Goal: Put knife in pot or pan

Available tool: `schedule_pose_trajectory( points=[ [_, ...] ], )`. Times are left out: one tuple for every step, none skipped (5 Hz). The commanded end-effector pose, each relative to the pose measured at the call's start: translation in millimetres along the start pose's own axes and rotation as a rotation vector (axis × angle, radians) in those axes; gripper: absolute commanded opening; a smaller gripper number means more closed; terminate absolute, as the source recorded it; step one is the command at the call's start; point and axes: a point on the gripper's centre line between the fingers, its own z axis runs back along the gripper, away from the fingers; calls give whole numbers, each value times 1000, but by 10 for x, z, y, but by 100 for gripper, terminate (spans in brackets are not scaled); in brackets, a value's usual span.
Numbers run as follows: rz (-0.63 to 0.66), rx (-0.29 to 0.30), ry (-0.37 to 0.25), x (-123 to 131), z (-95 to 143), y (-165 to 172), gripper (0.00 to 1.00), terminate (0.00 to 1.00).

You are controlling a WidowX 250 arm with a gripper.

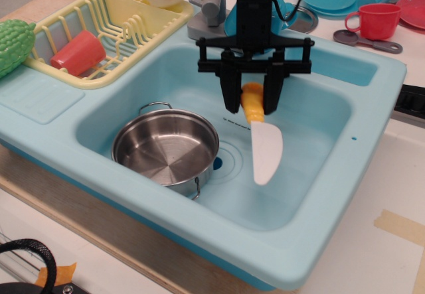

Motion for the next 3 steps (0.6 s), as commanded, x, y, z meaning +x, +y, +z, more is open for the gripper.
schedule_pose_trajectory(
  points=[
    [65,2,-39,-170,258,206,0,0],
    [114,12,-26,-357,263,362,0,0],
    [148,6,-36,-446,224,473,0,0]
  ],
)
